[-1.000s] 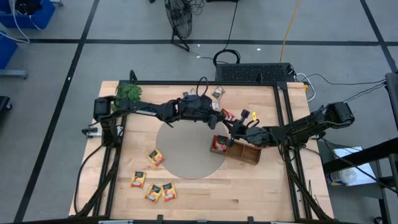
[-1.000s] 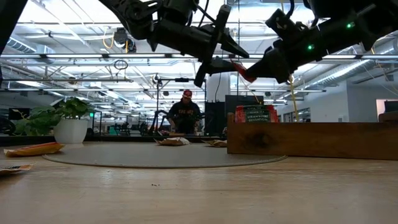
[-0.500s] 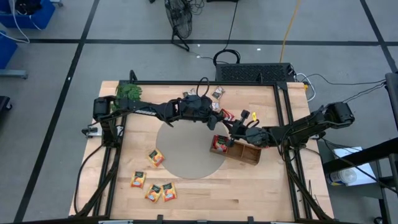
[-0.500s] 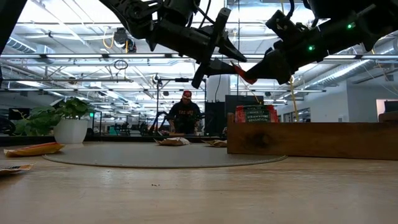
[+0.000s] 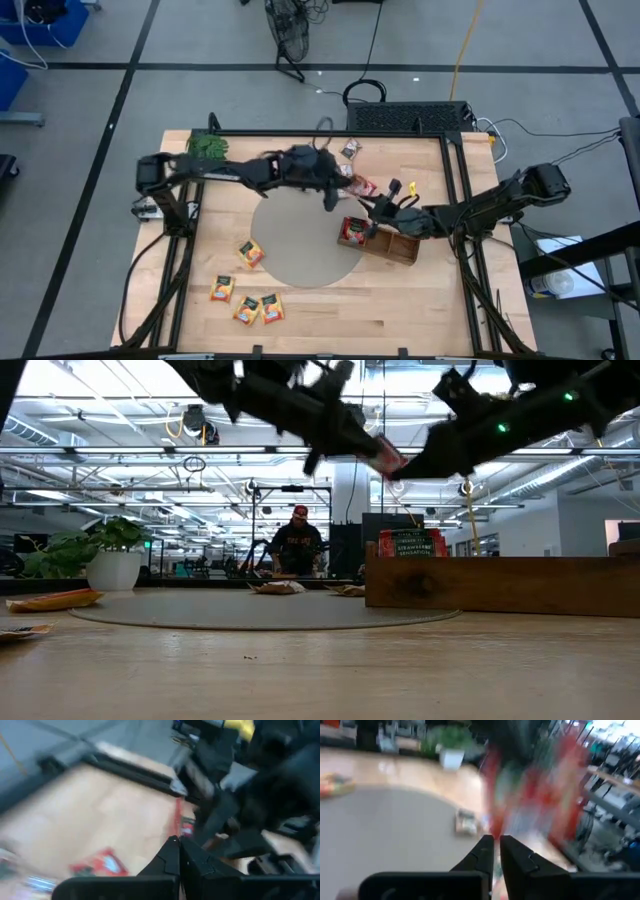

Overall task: Pick & Place Tea
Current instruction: Put the red tea bag into the left section of the wooden organizer

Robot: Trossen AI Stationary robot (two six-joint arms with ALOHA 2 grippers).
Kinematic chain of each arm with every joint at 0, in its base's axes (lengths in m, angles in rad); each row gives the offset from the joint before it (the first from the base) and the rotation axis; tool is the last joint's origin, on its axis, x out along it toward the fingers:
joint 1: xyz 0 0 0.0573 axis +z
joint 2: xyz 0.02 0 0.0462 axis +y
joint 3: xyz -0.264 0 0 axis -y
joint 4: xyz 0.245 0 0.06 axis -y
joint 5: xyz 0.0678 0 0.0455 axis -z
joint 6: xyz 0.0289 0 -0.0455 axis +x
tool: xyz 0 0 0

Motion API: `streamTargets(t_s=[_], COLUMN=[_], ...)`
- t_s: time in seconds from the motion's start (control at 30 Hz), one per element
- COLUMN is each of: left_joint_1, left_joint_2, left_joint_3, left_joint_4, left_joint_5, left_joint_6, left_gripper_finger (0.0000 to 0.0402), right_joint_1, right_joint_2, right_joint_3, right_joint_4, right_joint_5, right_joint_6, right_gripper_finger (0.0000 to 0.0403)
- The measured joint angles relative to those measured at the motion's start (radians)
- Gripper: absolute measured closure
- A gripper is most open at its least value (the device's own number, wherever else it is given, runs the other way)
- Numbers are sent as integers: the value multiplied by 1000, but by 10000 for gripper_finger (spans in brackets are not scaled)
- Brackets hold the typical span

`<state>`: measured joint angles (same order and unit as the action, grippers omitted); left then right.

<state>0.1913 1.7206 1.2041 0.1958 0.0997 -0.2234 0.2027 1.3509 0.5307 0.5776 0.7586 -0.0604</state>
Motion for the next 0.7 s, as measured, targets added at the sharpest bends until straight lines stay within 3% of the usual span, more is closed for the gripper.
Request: streamTargets(t_s=[0.13, 0.37, 0.5, 0.7], left_joint_1=[-12, -121, -199, -231], left_joint_2=[-84, -104, -56, 49], left_joint_3=[3, 1, 18, 165], left_joint_4=[-109, -271, -318, -488], left_joint_5=[-42, 98, 38, -23], left_joint_6=[201, 520, 610, 616], left_gripper_finger=[399, 400, 400, 400], right_joint_1=[42, 81, 81, 81], right_joint_2=[-1, -109, -214, -332], right_joint_3=[0, 0, 0, 0], right_joint_4=[16, -21, -103, -171], right_joint_5=[-3, -3, -3, -3], right_joint_6=[75, 124, 126, 128], right_gripper_finger=[351, 299, 281, 276])
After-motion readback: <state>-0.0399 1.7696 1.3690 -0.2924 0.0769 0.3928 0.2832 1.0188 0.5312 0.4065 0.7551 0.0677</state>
